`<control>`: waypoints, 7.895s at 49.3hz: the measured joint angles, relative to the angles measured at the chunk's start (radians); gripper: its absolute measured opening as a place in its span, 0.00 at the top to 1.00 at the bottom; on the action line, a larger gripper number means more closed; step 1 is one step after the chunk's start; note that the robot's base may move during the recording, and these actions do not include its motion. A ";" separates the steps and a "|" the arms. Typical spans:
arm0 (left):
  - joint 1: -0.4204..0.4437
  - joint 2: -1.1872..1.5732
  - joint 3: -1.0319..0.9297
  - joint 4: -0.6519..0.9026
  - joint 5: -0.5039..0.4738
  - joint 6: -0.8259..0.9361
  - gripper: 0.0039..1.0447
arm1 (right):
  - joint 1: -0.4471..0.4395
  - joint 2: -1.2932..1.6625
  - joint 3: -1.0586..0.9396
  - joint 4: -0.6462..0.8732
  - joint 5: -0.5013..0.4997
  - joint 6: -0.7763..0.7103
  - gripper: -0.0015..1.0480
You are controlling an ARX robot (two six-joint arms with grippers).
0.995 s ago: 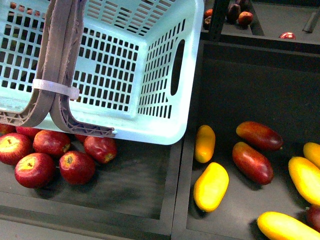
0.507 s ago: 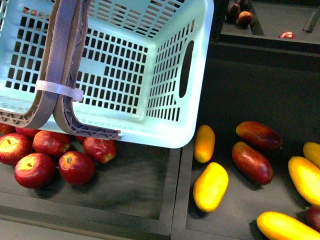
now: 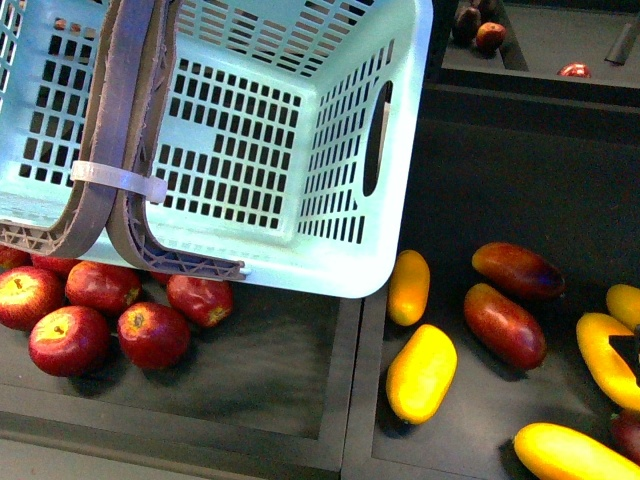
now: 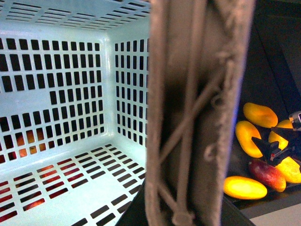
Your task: Pick mango and avocado into basket
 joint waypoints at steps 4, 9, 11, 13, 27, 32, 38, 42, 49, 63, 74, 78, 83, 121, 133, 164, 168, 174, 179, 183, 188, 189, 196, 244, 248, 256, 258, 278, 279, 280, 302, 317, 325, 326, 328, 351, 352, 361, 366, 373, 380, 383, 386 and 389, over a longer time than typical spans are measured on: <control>0.000 0.000 0.000 0.000 -0.002 0.000 0.94 | 0.008 0.027 0.039 -0.019 0.000 0.000 0.07; 0.000 0.000 0.000 0.000 -0.005 0.000 0.94 | 0.021 0.059 0.077 -0.030 0.001 0.005 0.07; 0.000 0.000 0.000 0.000 -0.005 0.000 0.94 | 0.028 0.071 0.086 -0.030 0.001 0.005 0.07; 0.000 0.000 0.000 0.000 -0.005 0.000 0.94 | 0.034 0.084 0.093 -0.029 0.005 0.005 0.07; 0.000 0.000 0.000 0.000 -0.002 0.000 0.94 | 0.051 0.161 0.133 -0.003 0.037 0.021 0.07; 0.000 0.000 0.000 0.000 -0.002 0.000 0.94 | 0.051 0.175 0.147 0.009 0.043 0.034 0.07; 0.000 0.000 0.000 0.000 -0.003 0.000 0.94 | 0.051 0.187 0.164 0.013 0.043 0.042 0.07; 0.000 0.000 0.000 0.000 -0.003 0.000 0.94 | 0.051 0.194 0.178 0.011 0.043 0.043 0.07; 0.000 0.000 0.000 0.000 -0.003 0.000 0.94 | 0.051 0.207 0.188 0.004 0.043 0.043 0.07; 0.000 0.000 0.000 0.000 -0.003 0.000 0.94 | 0.053 0.220 0.183 0.003 0.043 0.043 0.07; 0.000 0.000 0.000 0.000 -0.003 0.000 0.94 | 0.049 0.212 0.157 0.008 0.042 0.051 0.34; 0.000 0.000 0.000 0.000 -0.003 0.000 0.94 | 0.042 0.183 0.124 0.017 0.036 0.060 0.39; 0.000 0.000 0.000 0.000 -0.003 0.000 0.94 | 0.029 0.114 0.078 0.033 0.016 0.092 0.39; 0.000 0.000 0.000 0.000 -0.002 0.000 0.94 | 0.380 -0.879 -0.216 -0.192 -0.054 0.452 0.39; 0.000 0.000 0.000 0.000 -0.004 0.000 0.94 | 0.655 -1.013 -0.183 -0.275 0.028 0.554 0.39; 0.000 0.000 0.000 0.000 -0.003 0.000 0.94 | 0.967 -0.929 -0.082 -0.314 0.221 0.593 0.39; 0.000 0.000 0.000 0.000 -0.003 0.000 0.94 | 0.987 -0.902 -0.072 -0.314 0.237 0.593 0.39; 0.000 0.000 0.000 0.000 -0.003 0.000 0.94 | 1.010 -0.860 -0.052 -0.312 0.266 0.593 0.39; 0.000 0.000 0.000 0.000 -0.003 0.000 0.94 | 1.025 -0.822 -0.035 -0.306 0.294 0.593 0.39; 0.000 0.000 0.000 0.000 -0.004 0.000 0.94 | 1.033 -0.804 -0.025 -0.295 0.311 0.592 0.39; 0.000 0.000 0.000 0.000 -0.003 0.000 0.94 | 1.034 -0.800 -0.023 -0.247 0.369 0.590 0.22; 0.000 0.000 0.000 0.000 -0.001 0.000 0.94 | 1.032 -0.801 -0.023 -0.235 0.381 0.589 0.19; 0.000 0.000 0.000 0.000 -0.002 0.002 0.94 | 0.995 -0.872 -0.065 -0.175 0.414 0.589 0.07; 0.001 0.000 0.002 0.000 -0.005 -0.003 0.94 | 0.593 -2.079 -0.695 -0.547 0.746 0.634 0.07; 0.000 0.000 0.002 0.000 -0.004 -0.002 0.94 | 0.593 -2.079 -0.695 -0.547 0.746 0.634 0.07; 0.000 0.000 0.002 0.000 -0.001 -0.002 0.94 | 0.519 -2.130 -0.730 -0.511 0.497 0.446 0.29; 0.000 0.000 0.002 0.000 -0.001 -0.002 0.94 | 0.466 -2.150 -0.739 -0.521 0.413 0.408 0.38; 0.000 0.000 0.002 0.000 -0.005 -0.002 0.94 | 0.404 -2.267 -0.787 -0.582 0.387 0.346 0.98; 0.000 0.000 0.002 0.000 -0.004 -0.002 0.94 | 0.404 -2.271 -0.793 -0.576 0.387 0.345 0.98; 0.000 0.000 0.002 0.000 -0.004 -0.002 0.94 | 0.404 -2.277 -0.801 -0.573 0.387 0.345 0.98; 0.000 0.000 0.002 0.000 -0.005 -0.003 0.94 | 0.404 -2.491 -0.810 -0.783 0.387 0.345 0.98; 0.000 0.000 0.002 0.000 -0.004 -0.002 0.94 | 0.404 -2.491 -0.810 -0.786 0.386 0.343 0.71; 0.000 0.000 0.002 0.000 -0.004 -0.002 0.94 | 0.404 -2.491 -0.810 -0.787 0.386 0.343 0.48; 0.000 0.000 0.002 0.000 -0.004 -0.002 0.94 | 0.404 -2.491 -0.810 -0.787 0.387 0.343 0.46; 0.000 0.000 0.002 0.000 -0.004 -0.002 0.94 | 0.404 -2.491 -0.810 -0.787 0.386 0.343 0.38; -0.008 0.000 0.002 -0.001 0.019 -0.002 0.94 | 0.404 -2.492 -0.810 -0.792 0.386 0.343 0.07; -0.008 0.000 0.002 -0.001 0.016 -0.003 0.94 | 0.404 -2.492 -0.809 -0.790 0.387 0.343 0.07; -0.003 0.000 0.003 -0.001 -0.005 0.000 0.94 | 0.404 -2.492 -0.810 -0.789 0.386 0.343 0.07; 0.001 0.000 0.002 -0.001 -0.013 -0.002 0.94 | 0.404 -2.492 -0.810 -0.790 0.387 0.343 0.07; 0.002 0.000 0.003 -0.001 -0.012 0.001 0.94 | 0.404 -2.492 -0.810 -0.790 0.387 0.343 0.07; 0.002 0.000 0.003 -0.001 -0.001 -0.002 0.94 | 0.404 -2.492 -0.810 -0.790 0.387 0.343 0.07; 0.001 0.000 0.002 -0.001 0.002 -0.002 0.94 | 0.404 -2.492 -0.810 -0.790 0.387 0.343 0.07; -0.001 0.000 0.003 -0.001 0.007 -0.002 0.94 | 0.404 -2.492 -0.809 -0.788 0.385 0.343 0.07; -0.001 0.000 0.003 -0.001 0.008 -0.002 0.94 | 0.404 -2.492 -0.810 -0.789 0.385 0.344 0.07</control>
